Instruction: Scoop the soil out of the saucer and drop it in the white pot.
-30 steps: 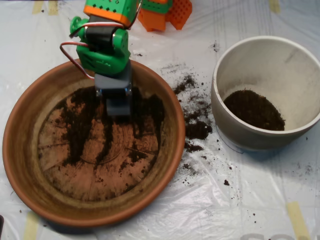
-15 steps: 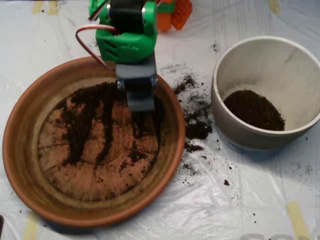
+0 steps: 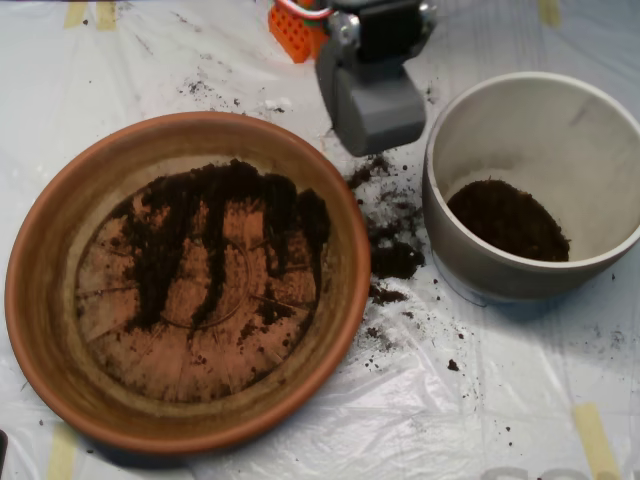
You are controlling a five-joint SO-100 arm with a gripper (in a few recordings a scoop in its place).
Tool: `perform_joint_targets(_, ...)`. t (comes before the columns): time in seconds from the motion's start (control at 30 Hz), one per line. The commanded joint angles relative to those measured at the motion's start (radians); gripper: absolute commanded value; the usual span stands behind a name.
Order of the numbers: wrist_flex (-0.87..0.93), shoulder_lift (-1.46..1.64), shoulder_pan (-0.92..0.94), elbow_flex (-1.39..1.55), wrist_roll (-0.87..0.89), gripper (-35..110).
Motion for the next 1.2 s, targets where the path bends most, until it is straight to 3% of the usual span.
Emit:
perform_joint_targets(0.0,0.005,0.074,-0.135,-0.104,0.0,-1)
perform_joint_targets(0.2,-0.058,0.037,-0.288,-0.124,-0.066,-1)
perform_joint_targets(0.37,-0.14,-0.023,-0.305,-0.121,-0.14,2)
perform_joint_targets(0.4,-0.123,-0.063,-0.305,-0.152,-0.143,8)
perform_joint_targets(0.47,-0.118,-0.1,-0.316,-0.156,-0.158,35)
perform_joint_targets(0.53,-0.118,-0.115,-0.33,-0.144,-0.152,45)
perform_joint_targets(0.83,-0.13,-0.06,-0.327,-0.104,-0.126,42)
perform_joint_targets(1.17,0.074,-0.087,-0.118,-0.445,0.094,41)
